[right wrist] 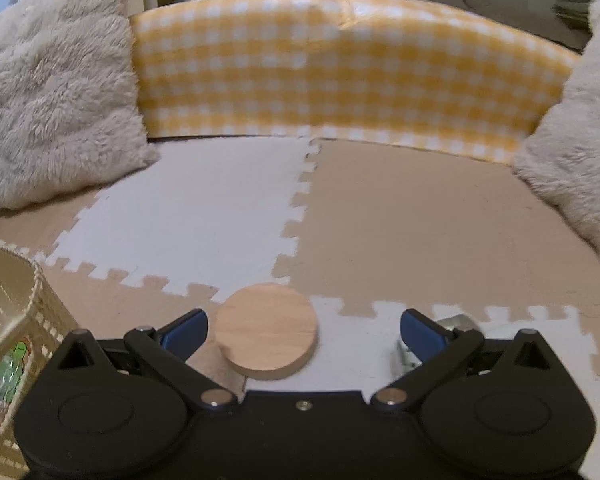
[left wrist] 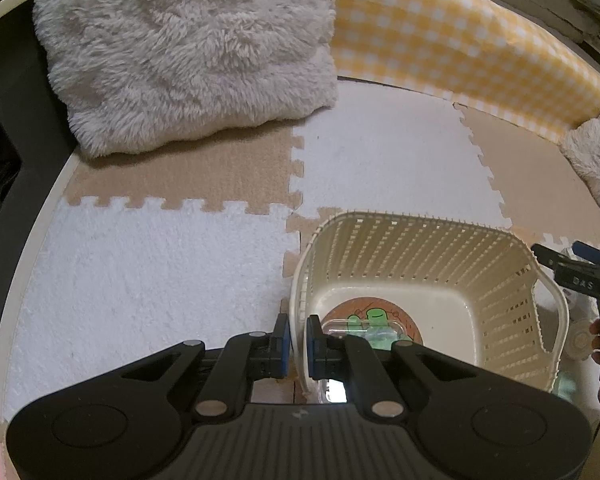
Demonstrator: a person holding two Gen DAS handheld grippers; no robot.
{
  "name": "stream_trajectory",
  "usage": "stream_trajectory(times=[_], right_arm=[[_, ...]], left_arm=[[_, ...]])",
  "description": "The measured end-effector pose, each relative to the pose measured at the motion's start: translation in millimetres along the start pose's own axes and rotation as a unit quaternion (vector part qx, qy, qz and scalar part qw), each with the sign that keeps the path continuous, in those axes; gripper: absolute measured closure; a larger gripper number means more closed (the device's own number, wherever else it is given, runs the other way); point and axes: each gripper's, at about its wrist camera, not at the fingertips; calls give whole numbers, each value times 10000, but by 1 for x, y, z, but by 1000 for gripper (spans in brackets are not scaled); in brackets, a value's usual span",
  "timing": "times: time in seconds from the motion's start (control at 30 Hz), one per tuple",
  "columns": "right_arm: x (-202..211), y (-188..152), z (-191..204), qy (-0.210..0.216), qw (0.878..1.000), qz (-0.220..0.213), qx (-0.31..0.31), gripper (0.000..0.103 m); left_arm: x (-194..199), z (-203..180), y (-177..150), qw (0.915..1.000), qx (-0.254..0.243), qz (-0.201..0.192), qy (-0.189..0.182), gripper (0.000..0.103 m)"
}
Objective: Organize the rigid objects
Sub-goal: 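Grasp the round wooden disc with the right gripper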
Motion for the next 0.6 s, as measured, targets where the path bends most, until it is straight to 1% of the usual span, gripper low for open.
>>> stream_trajectory(times=[0.17, 0.27, 0.43, 0.47, 0.53, 0.6], right_arm=[[-16, 1, 4, -13, 9998, 176, -82, 0], [-22, 1, 5, -8, 9997, 201, -150, 1], [-30, 2, 9, 71, 9990, 381, -236, 11], [-31, 1, 11, 108, 9988, 418, -214, 14], [-32, 0, 13, 161, 9985, 492, -149, 16], [-33, -1, 14, 164, 9984, 537, -113, 23]], left_arm=[[0, -1, 0, 10000, -1, -2, 0, 95], [0, -1, 0, 10000, 4, -3, -3, 95], [0, -1, 0, 10000, -1, -1, -1, 95], [0, -2, 0, 10000, -3, -1, 0, 95], [0, -1, 0, 10000, 5, 0, -4, 95], [0, -2, 0, 10000, 6, 0, -5, 95]])
Point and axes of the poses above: each gripper's, at about its wrist camera, not at the fingertips, and x roughly against the way its jaws point, z to its left, y to its top, and after that the axes turned 2 degrees about -z, right-handed
